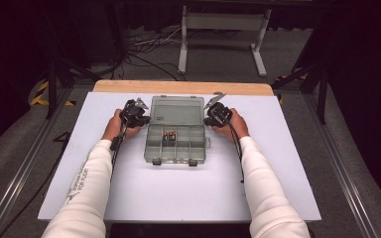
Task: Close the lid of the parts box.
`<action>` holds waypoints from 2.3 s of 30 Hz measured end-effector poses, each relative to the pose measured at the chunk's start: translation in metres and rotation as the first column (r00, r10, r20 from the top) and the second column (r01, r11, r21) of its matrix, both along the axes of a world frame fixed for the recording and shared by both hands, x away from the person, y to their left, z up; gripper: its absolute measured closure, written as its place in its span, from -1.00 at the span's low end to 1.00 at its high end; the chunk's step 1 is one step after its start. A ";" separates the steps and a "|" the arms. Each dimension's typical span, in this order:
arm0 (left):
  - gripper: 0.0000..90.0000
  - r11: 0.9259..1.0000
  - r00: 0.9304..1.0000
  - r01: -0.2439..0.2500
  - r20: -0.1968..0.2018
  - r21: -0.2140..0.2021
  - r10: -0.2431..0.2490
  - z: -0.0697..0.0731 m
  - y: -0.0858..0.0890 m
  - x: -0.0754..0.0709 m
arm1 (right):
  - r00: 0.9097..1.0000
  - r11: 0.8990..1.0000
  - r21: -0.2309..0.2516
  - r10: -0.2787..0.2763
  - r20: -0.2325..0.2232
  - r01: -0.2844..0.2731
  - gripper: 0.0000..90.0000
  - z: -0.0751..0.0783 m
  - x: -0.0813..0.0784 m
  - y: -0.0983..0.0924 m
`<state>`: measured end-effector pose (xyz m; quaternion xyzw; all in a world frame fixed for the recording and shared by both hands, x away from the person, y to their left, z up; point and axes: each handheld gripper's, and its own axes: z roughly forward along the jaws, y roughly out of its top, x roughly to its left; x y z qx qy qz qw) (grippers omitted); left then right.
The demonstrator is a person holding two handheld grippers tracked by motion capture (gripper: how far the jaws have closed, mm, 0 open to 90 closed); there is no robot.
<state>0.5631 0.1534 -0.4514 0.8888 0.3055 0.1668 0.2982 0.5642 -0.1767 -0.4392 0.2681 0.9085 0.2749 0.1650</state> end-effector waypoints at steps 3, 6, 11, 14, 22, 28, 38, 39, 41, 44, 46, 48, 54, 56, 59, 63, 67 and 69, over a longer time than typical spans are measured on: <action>0.99 1.000 1.000 -0.023 0.005 -0.009 0.023 -0.001 -0.003 0.005 | 1.000 1.000 0.024 -0.017 0.013 0.017 1.00 -0.002 0.003 0.001; 0.99 0.999 0.999 -0.045 0.021 -0.030 0.045 -0.002 -0.005 0.011 | 0.999 0.998 0.047 -0.038 0.023 0.037 1.00 -0.004 0.007 0.002; 0.99 0.996 0.997 -0.073 0.036 -0.048 0.074 0.000 -0.007 0.015 | 0.997 0.995 0.075 -0.065 0.027 0.063 1.00 -0.005 0.010 0.004; 0.99 0.995 0.995 -0.081 0.059 -0.057 0.084 0.006 -0.007 0.016 | 0.996 0.993 0.088 -0.077 0.038 0.074 1.00 -0.004 0.010 0.005; 0.99 0.988 0.985 -0.108 0.125 -0.109 0.121 0.027 -0.004 0.014 | 0.989 0.987 0.136 -0.106 0.108 0.091 1.00 0.008 0.009 0.006; 0.99 0.984 0.978 -0.111 0.158 -0.138 0.133 0.043 -0.003 0.010 | 0.978 0.975 0.196 -0.133 0.161 0.100 1.00 0.022 0.006 0.004; 0.99 0.978 0.969 -0.097 0.205 -0.184 0.134 0.062 -0.001 -0.002 | 0.968 0.967 0.240 -0.140 0.207 0.088 1.00 0.040 -0.001 0.003; 0.99 0.977 0.968 -0.100 0.211 -0.186 0.139 0.063 0.000 -0.003 | 0.967 0.967 0.239 -0.144 0.212 0.092 1.00 0.042 -0.002 0.003; 0.99 0.976 0.967 -0.098 0.213 -0.195 0.139 0.065 0.000 -0.004 | 0.965 0.965 0.246 -0.144 0.218 0.088 1.00 0.044 -0.003 0.003; 0.99 0.975 0.964 -0.099 0.223 -0.200 0.143 0.068 0.000 -0.006 | 0.962 0.962 0.255 -0.153 0.226 0.094 1.00 0.049 -0.006 0.003; 0.99 0.973 0.965 -0.096 0.221 -0.210 0.143 0.070 0.001 -0.008 | 0.959 0.960 0.260 -0.163 0.231 0.101 1.00 0.051 -0.007 0.004; 0.99 0.973 0.966 -0.090 0.218 -0.213 0.137 0.071 0.002 -0.009 | 0.959 0.958 0.268 -0.165 0.232 0.100 1.00 0.053 -0.009 0.004; 0.99 0.970 0.966 -0.072 0.227 -0.232 0.126 0.077 0.003 -0.013 | 0.959 0.956 0.281 -0.157 0.234 0.088 1.00 0.059 -0.013 0.003; 0.99 0.971 0.965 -0.072 0.231 -0.226 0.125 0.078 0.004 -0.015 | 0.956 0.952 0.292 -0.164 0.244 0.089 1.00 0.062 -0.015 0.002; 0.99 0.971 0.963 -0.073 0.237 -0.227 0.128 0.080 0.003 -0.016 | 0.953 0.954 0.287 -0.163 0.255 0.086 1.00 0.065 -0.018 0.003; 0.99 0.971 0.963 -0.074 0.238 -0.226 0.128 0.082 0.004 -0.019 | 0.951 0.948 0.307 -0.172 0.255 0.089 1.00 0.067 -0.020 0.003; 0.99 0.972 0.961 -0.073 0.244 -0.222 0.128 0.083 0.003 -0.022 | 0.952 0.947 0.309 -0.170 0.255 0.086 1.00 0.068 -0.022 0.003; 0.99 0.971 0.962 -0.068 0.244 -0.228 0.124 0.085 0.004 -0.024 | 0.950 0.946 0.311 -0.174 0.259 0.088 1.00 0.070 -0.025 0.002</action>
